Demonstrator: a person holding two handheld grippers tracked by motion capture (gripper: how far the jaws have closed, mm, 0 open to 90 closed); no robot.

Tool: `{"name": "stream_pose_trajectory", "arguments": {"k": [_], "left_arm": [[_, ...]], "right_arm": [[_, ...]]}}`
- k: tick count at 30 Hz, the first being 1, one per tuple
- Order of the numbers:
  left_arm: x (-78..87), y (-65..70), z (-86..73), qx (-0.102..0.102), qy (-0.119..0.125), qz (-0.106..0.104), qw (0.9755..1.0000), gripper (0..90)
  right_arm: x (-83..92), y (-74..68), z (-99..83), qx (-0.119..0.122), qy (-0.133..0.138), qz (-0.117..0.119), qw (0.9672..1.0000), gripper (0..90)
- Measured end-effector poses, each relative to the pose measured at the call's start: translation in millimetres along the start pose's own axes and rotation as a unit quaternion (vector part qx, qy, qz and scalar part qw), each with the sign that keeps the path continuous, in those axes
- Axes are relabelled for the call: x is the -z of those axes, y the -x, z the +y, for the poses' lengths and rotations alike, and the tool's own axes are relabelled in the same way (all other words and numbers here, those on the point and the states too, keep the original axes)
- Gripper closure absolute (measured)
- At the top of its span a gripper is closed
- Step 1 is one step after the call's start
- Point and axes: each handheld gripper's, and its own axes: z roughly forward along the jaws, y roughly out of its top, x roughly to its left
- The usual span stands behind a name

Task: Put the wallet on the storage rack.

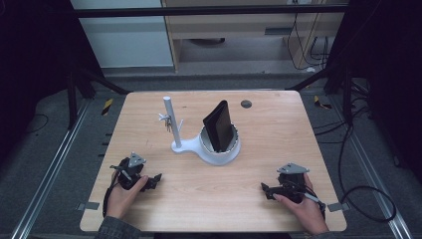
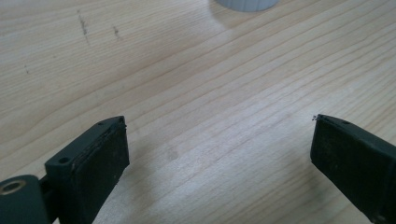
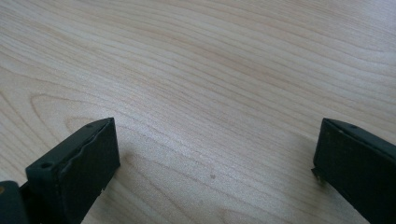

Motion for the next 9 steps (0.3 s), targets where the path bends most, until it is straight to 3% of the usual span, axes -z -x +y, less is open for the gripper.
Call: {"name": "stream_pose_trajectory", "arguments": {"k": [9], "left_arm": [[-3.9,-2.3,-5.6,0.004,0.011,0.000,0.9999,0.0]], "right_arm": [[0.0,-0.6,0.0,-0.001,0.000,-0.001,1.0000,0.4]]}}
